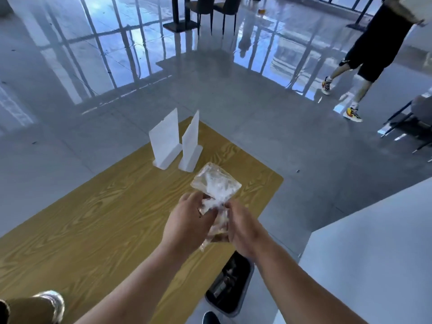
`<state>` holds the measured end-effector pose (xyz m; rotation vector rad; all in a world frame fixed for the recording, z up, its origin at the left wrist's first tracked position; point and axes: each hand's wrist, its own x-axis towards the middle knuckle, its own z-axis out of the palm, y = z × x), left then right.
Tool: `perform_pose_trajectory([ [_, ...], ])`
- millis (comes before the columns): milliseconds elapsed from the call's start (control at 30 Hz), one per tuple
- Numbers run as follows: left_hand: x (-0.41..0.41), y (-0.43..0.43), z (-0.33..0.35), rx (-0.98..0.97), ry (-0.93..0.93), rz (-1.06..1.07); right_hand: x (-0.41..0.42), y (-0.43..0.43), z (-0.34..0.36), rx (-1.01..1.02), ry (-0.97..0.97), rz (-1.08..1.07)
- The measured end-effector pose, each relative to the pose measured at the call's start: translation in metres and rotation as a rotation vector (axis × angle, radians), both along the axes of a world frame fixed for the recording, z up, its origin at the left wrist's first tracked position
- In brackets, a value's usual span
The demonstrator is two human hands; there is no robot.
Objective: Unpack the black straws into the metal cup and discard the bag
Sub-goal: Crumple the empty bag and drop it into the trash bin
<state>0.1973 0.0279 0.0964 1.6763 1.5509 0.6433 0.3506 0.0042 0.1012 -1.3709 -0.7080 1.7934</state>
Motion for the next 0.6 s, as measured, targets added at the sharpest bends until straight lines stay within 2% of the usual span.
perform_pose_trajectory([
  [67,0.013,-0.002,-0.010,-0.004,0.068,-0.030,0.014,-0.004,-0.007,-0.035,0.117,0.003],
  [100,0.018,-0.004,-0.015,0.001,0.081,-0.053,0.018,-0.005,-0.009,-0.046,0.098,0.002],
  [167,0.028,-0.009,-0.026,0.022,0.067,-0.144,0.025,-0.007,-0.015,-0.057,-0.062,-0.047],
  [300,0.045,-0.017,-0.057,0.030,0.073,-0.397,0.048,-0.012,-0.044,-0.016,-0.500,-0.163],
  [433,0.048,-0.019,-0.098,0.030,0.194,-0.549,0.072,-0.019,-0.074,0.092,-0.704,-0.121],
  [600,0.042,-0.015,-0.154,0.163,0.441,-0.710,0.101,-0.035,-0.115,0.051,-0.860,-0.205],
])
